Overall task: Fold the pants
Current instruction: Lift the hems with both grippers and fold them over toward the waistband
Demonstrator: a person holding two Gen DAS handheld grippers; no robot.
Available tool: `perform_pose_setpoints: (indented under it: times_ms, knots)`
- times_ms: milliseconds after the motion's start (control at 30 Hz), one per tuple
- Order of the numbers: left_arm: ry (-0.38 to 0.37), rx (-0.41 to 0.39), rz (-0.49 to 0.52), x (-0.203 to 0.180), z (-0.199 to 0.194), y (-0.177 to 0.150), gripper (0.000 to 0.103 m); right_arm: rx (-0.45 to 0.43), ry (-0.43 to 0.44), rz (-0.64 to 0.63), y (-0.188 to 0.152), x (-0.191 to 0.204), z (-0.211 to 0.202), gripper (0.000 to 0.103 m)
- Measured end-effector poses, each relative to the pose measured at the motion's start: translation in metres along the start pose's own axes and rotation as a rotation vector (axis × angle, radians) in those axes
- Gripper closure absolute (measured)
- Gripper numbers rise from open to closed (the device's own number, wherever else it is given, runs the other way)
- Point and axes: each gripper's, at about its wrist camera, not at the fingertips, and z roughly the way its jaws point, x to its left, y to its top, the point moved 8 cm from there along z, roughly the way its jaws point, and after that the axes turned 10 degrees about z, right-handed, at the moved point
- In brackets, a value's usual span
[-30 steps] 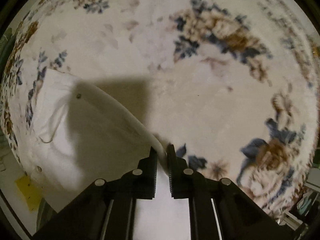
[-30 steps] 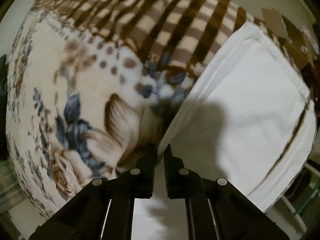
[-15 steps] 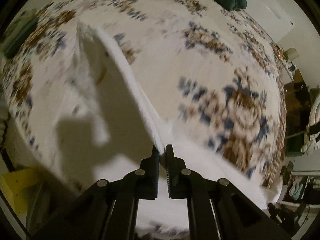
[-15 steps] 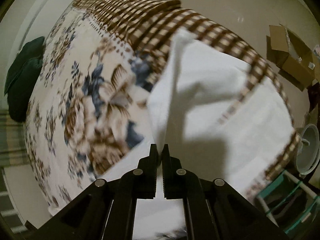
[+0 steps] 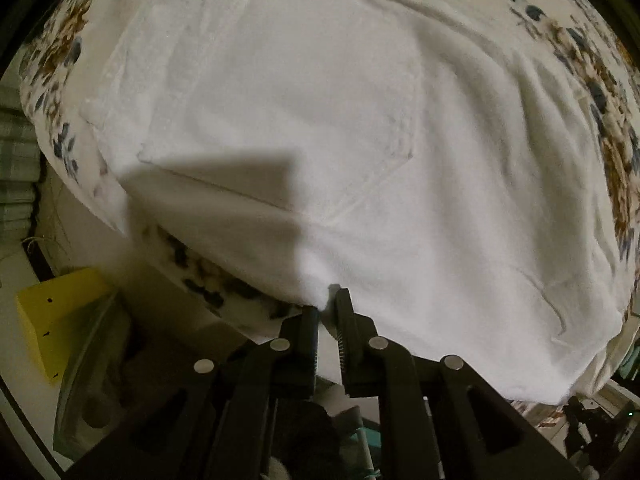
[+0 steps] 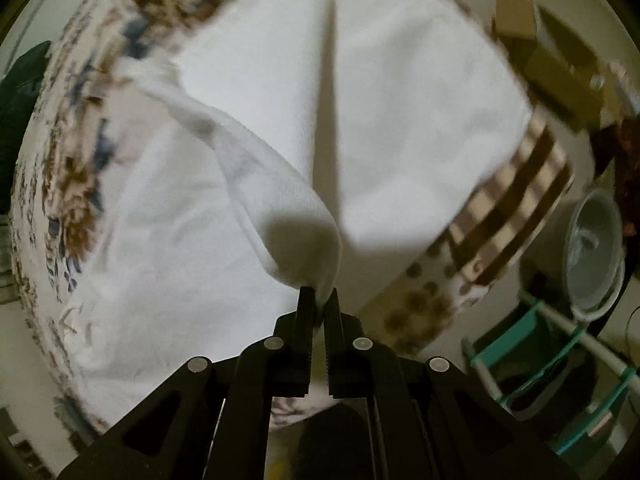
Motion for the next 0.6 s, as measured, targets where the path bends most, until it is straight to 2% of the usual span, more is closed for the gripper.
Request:
perform_pose_setpoints:
  times_ms: [33, 67, 100, 133, 167, 300, 400, 433, 467, 500, 533, 567, 600]
  knots:
    - [0.008, -0.01, 0.019, -0.003, -0.003, 0.002, 0.084, 0.003, 0.003, -0.003, 0.001, -0.005, -0.004, 0.066]
    - [0.017, -0.013, 0.04, -0.006, -0.007, 0.004, 0.066, -0.013, 0.009, -0.009, 0.002, -0.013, -0.013, 0.06]
    - [0.026, -0.022, 0.059, -0.01, -0.012, 0.006, 0.038, -0.035, 0.008, -0.013, 0.005, -0.017, -0.022, 0.053]
    - [0.034, -0.031, 0.067, -0.011, -0.016, 0.008, 0.022, -0.075, 0.008, -0.023, 0.008, -0.021, -0.036, 0.047]
    - [0.045, -0.052, 0.076, -0.013, -0.021, 0.009, 0.012, -0.116, 0.012, -0.039, 0.012, -0.021, -0.05, 0.044]
    - [0.109, -0.144, 0.145, -0.036, -0.034, 0.026, 0.012, -0.24, 0.017, -0.164, 0.033, 0.017, -0.074, 0.028]
    - [0.131, -0.173, 0.188, -0.057, -0.034, 0.038, 0.012, -0.295, -0.035, -0.252, 0.054, 0.055, -0.064, 0.027]
    - [0.13, -0.178, 0.199, -0.064, -0.034, 0.042, 0.012, -0.3, -0.086, -0.283, 0.061, 0.069, -0.056, 0.027]
    - [0.136, -0.185, 0.212, -0.072, -0.035, 0.047, 0.012, -0.31, -0.13, -0.305, 0.068, 0.079, -0.049, 0.029]
    - [0.139, -0.19, 0.226, -0.076, -0.034, 0.042, 0.012, -0.328, -0.17, -0.311, 0.075, 0.08, -0.045, 0.049]
    - [0.14, -0.189, 0.235, -0.081, -0.034, 0.043, 0.012, -0.34, -0.174, -0.281, 0.079, 0.075, -0.045, 0.085]
    - [0.137, -0.188, 0.244, -0.086, -0.034, 0.044, 0.012, -0.35, -0.162, -0.215, 0.083, 0.064, -0.049, 0.094]
    - [0.134, -0.189, 0.252, -0.091, -0.034, 0.045, 0.012, -0.376, -0.15, -0.098, 0.089, 0.036, -0.061, 0.094]
